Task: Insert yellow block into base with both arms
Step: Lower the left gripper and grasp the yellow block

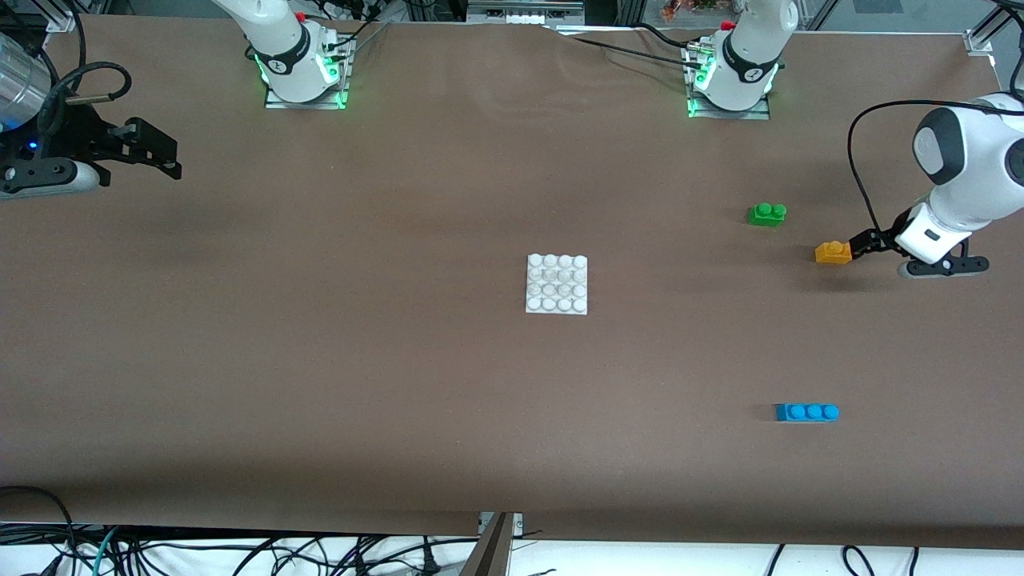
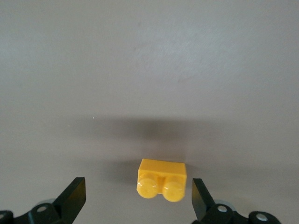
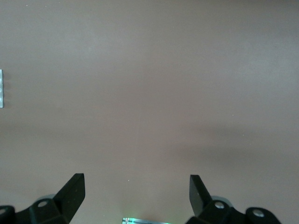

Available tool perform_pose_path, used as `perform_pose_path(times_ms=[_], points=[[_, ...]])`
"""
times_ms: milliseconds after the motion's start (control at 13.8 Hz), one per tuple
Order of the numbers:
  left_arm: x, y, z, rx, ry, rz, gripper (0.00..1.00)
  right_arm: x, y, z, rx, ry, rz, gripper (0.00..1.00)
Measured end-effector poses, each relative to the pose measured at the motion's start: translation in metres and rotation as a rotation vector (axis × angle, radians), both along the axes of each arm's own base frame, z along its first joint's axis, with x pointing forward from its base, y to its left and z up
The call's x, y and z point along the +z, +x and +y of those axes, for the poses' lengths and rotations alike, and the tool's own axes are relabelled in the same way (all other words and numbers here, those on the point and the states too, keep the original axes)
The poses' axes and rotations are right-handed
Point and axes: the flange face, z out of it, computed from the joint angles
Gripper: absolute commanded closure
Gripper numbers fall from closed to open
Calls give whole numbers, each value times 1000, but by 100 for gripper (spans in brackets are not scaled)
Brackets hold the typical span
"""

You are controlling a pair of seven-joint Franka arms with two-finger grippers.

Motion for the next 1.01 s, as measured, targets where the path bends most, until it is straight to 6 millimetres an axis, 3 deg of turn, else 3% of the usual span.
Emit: perform_pose_path(times_ms=[217, 507, 1014], points=[[-23, -12, -12, -37, -11, 1, 0, 0, 0, -5, -10, 0, -1, 1], [-35, -13, -15, -61, -18, 9, 0, 0, 1, -17, -31, -3, 1, 1], [-56, -15, -15, -63, -27, 18, 3, 11, 3, -19, -32, -17, -28, 1]])
